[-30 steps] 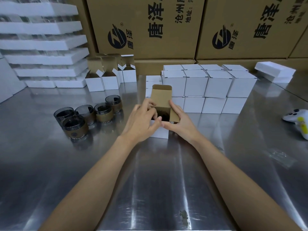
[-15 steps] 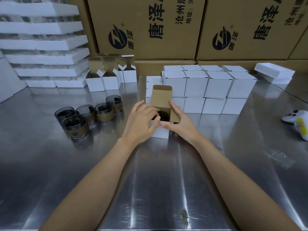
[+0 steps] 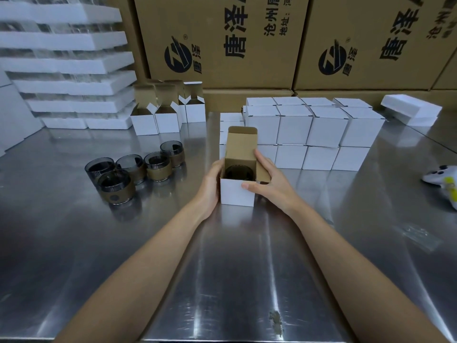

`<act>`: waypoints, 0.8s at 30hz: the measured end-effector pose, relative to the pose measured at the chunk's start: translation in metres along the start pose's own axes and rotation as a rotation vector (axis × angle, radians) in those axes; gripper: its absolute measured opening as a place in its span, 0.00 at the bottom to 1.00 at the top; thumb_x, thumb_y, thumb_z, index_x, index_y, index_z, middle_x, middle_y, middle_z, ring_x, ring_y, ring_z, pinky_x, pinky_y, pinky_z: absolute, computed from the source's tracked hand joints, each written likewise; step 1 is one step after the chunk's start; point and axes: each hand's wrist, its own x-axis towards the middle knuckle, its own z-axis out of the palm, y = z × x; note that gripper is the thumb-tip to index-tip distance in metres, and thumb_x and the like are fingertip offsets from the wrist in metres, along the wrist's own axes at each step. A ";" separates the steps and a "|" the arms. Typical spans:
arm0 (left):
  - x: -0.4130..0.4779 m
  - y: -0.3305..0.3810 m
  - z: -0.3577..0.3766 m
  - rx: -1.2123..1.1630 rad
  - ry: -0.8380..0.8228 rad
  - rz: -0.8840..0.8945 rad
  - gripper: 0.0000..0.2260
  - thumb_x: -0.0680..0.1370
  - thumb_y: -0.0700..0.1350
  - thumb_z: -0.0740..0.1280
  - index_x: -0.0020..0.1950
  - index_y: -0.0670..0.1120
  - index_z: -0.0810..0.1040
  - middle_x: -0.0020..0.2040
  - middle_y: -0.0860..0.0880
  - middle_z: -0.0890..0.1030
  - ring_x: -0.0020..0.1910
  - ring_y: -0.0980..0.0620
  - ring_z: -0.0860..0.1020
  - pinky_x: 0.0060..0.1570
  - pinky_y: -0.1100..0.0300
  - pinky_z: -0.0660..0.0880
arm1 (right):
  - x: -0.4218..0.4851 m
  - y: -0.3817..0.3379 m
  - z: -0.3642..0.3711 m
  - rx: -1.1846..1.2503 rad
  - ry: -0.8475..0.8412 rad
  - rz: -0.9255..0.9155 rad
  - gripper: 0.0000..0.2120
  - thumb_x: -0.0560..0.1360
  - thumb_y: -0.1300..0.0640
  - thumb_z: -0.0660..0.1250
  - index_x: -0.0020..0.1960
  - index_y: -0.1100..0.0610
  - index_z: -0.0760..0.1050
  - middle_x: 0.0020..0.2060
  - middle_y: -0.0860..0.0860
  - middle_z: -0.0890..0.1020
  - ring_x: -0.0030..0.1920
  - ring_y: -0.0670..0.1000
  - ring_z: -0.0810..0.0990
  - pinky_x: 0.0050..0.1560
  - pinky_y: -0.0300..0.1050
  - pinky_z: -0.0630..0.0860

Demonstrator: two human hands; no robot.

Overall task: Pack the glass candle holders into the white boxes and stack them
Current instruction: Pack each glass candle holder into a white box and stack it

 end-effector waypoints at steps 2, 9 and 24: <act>0.001 -0.001 -0.001 0.094 0.012 0.077 0.10 0.82 0.45 0.58 0.60 0.48 0.75 0.56 0.44 0.80 0.54 0.47 0.80 0.56 0.51 0.77 | 0.000 -0.001 0.001 0.009 0.004 0.002 0.43 0.70 0.56 0.77 0.78 0.50 0.57 0.69 0.44 0.68 0.63 0.34 0.71 0.52 0.27 0.72; 0.003 0.001 -0.003 0.252 0.030 0.169 0.10 0.79 0.38 0.58 0.53 0.51 0.75 0.49 0.52 0.79 0.46 0.57 0.78 0.43 0.66 0.74 | -0.001 -0.003 0.001 0.055 0.014 -0.032 0.43 0.71 0.56 0.75 0.78 0.48 0.54 0.67 0.41 0.71 0.59 0.32 0.74 0.50 0.27 0.72; 0.005 -0.004 -0.002 0.230 0.090 0.177 0.09 0.80 0.39 0.57 0.57 0.49 0.71 0.51 0.50 0.77 0.45 0.56 0.76 0.37 0.70 0.73 | 0.004 -0.005 0.018 0.647 0.068 0.128 0.16 0.83 0.51 0.54 0.65 0.54 0.74 0.60 0.48 0.81 0.59 0.46 0.79 0.62 0.42 0.72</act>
